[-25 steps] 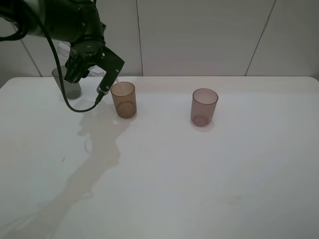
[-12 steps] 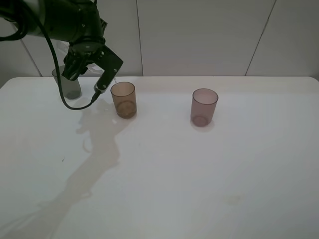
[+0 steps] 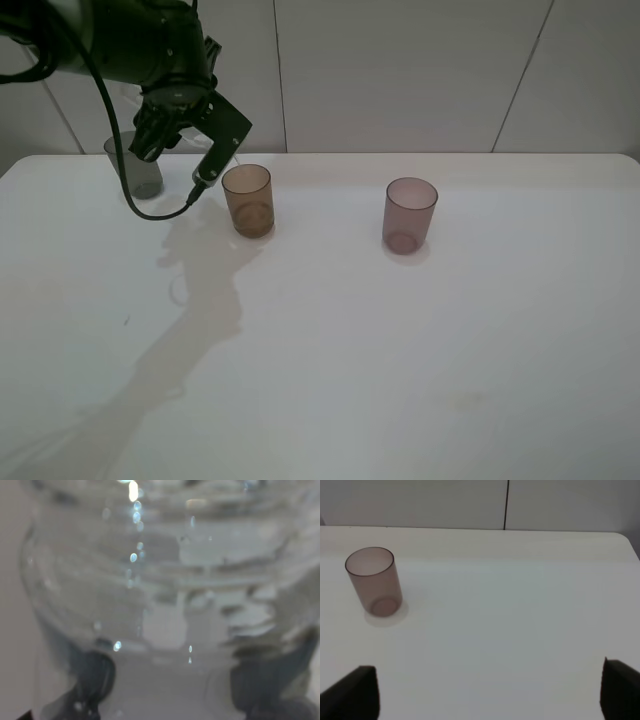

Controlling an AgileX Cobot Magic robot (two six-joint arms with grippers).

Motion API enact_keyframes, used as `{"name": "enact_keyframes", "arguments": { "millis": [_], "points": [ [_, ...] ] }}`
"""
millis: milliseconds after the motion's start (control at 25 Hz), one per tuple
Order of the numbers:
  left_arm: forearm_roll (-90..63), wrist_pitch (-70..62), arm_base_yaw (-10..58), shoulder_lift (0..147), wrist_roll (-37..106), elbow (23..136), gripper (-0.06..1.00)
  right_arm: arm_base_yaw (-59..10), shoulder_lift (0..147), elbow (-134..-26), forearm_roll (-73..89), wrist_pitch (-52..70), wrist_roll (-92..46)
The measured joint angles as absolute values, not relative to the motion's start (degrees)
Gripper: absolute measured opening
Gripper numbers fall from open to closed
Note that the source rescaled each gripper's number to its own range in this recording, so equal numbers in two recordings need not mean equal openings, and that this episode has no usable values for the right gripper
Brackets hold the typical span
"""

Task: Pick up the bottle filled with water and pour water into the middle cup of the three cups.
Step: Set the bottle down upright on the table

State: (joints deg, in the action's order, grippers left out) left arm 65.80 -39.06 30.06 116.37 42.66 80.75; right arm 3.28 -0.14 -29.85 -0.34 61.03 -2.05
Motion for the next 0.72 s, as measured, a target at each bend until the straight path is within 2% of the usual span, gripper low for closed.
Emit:
{"name": "enact_keyframes", "arguments": {
  "millis": [720],
  "points": [
    [64.53,-38.90,30.06,116.37,49.53,80.75,0.02,3.28,-0.14,-29.85,-0.34,61.03,-2.05]
  ]
}}
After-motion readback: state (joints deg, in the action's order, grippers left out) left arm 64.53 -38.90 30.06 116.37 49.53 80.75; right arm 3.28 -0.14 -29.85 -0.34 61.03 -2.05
